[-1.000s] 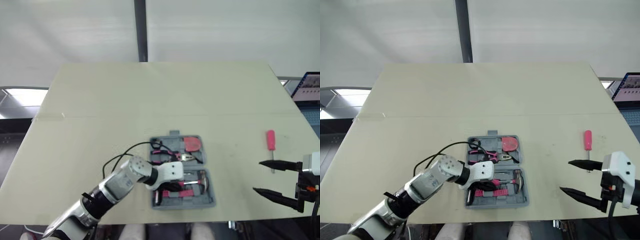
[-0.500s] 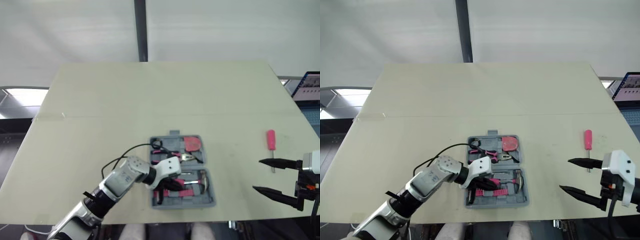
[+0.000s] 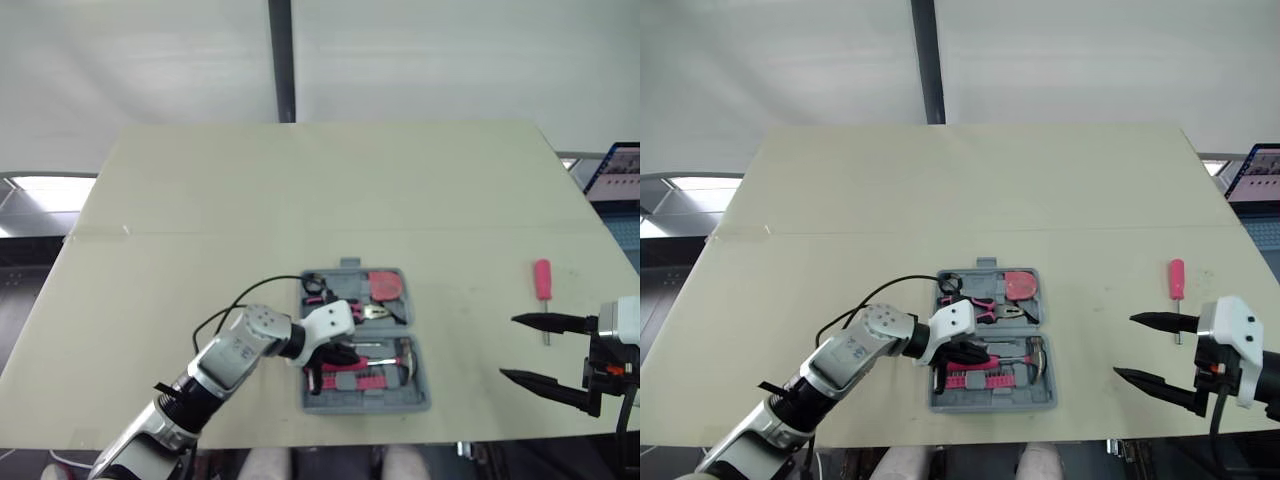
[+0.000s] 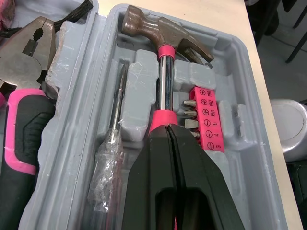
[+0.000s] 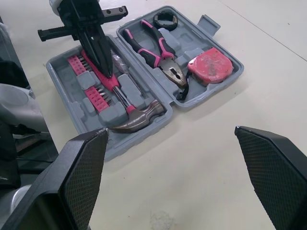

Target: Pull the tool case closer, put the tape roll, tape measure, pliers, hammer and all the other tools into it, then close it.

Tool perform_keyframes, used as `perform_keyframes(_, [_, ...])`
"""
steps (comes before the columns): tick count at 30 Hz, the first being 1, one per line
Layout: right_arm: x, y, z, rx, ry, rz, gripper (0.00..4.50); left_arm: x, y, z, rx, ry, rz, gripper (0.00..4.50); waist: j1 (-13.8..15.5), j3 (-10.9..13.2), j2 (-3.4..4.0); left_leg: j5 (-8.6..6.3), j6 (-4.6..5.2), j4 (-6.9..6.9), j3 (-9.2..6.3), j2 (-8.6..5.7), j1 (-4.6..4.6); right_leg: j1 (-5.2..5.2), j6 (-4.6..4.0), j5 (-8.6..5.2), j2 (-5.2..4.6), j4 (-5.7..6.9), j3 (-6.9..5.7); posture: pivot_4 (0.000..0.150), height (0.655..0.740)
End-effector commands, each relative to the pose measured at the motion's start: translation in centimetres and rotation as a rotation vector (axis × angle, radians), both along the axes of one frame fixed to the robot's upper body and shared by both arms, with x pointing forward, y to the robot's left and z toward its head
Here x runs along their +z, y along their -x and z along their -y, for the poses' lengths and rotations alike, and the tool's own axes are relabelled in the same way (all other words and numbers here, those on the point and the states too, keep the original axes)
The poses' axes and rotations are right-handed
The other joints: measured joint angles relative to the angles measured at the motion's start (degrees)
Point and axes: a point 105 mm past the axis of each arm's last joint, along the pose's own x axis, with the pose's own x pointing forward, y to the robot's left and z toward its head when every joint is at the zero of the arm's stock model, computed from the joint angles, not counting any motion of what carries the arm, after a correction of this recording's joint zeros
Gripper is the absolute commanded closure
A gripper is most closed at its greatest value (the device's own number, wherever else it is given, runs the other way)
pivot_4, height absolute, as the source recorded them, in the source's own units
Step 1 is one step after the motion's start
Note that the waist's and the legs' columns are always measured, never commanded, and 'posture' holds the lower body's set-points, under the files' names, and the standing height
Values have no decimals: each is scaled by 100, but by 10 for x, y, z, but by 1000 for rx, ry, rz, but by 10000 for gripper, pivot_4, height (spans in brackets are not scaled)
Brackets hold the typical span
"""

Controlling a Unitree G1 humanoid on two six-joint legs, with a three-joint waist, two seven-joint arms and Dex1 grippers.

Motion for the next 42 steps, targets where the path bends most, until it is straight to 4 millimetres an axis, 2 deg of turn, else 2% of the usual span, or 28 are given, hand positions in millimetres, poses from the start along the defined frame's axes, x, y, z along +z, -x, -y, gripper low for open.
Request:
perform_keyframes(1, [5, 1, 1, 7, 9, 11, 0, -17, 10, -3, -25, -68, -15, 44608, -7, 0, 0, 0, 0, -1, 0, 0, 0, 0, 0, 0, 0, 0, 0, 1500, 7400])
perform_keyframes(11, [6, 2, 3, 5, 16, 11, 0, -37, 18, -7, -77, -156, 11, 44608, 1, -1, 0, 0, 0, -2, 0, 0, 2, 4, 0, 0, 0, -4, 0, 1500, 7400])
perform_keyframes(14, [6, 2, 3, 7, 15, 11, 0, -29, 9, -4, -30, -105, 25, 44608, 10, -1, 1, 0, 0, -2, -1, 0, 4, 7, 0, 0, 0, -5, -1, 1500, 7400])
perform_keyframes(16, [5, 2, 3, 10, 10, 7, 0, -14, -1, 0, -6, -33, 59, 44608, 25, -1, 1, 0, 0, -1, -2, -1, 4, 10, 0, 0, 0, -6, -1, 1500, 7400])
perform_keyframes(20, [0, -1, -1, 11, -6, -1, 0, 43, -34, -2, 87, 136, 232, 44608, 8, 4, -1, 0, 0, 1, -2, 0, -2, 1, 0, 0, 0, -4, -1, 1500, 7400])
perform_keyframes(24, [-5, -5, -3, 10, -22, -7, 0, 94, -59, -20, 174, 240, 383, 44608, -8, 9, -7, 0, -1, 1, -3, 0, -7, -4, 0, 0, 0, -3, -3, 1500, 7400])
perform_keyframes(26, [-7, -7, -3, 11, -28, -8, 0, 109, -65, -41, 222, 255, 402, 44608, -28, 9, -7, 0, -1, -1, -3, 0, -7, -5, 1, 0, 0, -3, -4, 1500, 7400])
perform_keyframes(28, [-8, -9, -5, 13, -32, -9, 0, 113, -61, -63, 239, 247, 416, 44608, -76, 10, -5, 0, -1, -9, -2, 0, -6, -11, 0, 0, 0, -3, -6, 1500, 7400])
perform_keyframes(32, [-9, -12, -9, 15, -45, -4, 0, 100, -39, -104, 306, 222, 338, 44608, -176, 12, -4, 0, -1, -17, -2, 2, -6, -14, 0, 0, 0, -3, -8, 1500, 7400])
perform_keyframes(36, [-14, -9, -14, 25, -66, -26, 0, 78, -1, -140, 367, 192, 251, 44608, -175, 17, -5, 0, -1, -14, -6, 3, -7, -13, 0, 0, -1, -5, -7, 1500, 7400])
perform_keyframes(39, [-20, -5, -17, 29, -73, -45, 0, 59, 29, -161, 426, 172, 167, 36692, -151, 20, -6, 0, -2, -14, -7, 5, -7, -9, 0, 0, -1, -9, -7, 1500, 7400])
perform_keyframes(42, [-24, -4, -17, 19, -84, -55, 0, 44, 53, -174, 466, 150, 125, 22161, -105, 22, -9, 0, -2, -6, -13, 2, -8, 2, 0, 0, -2, -15, -5, 1500, 7400])
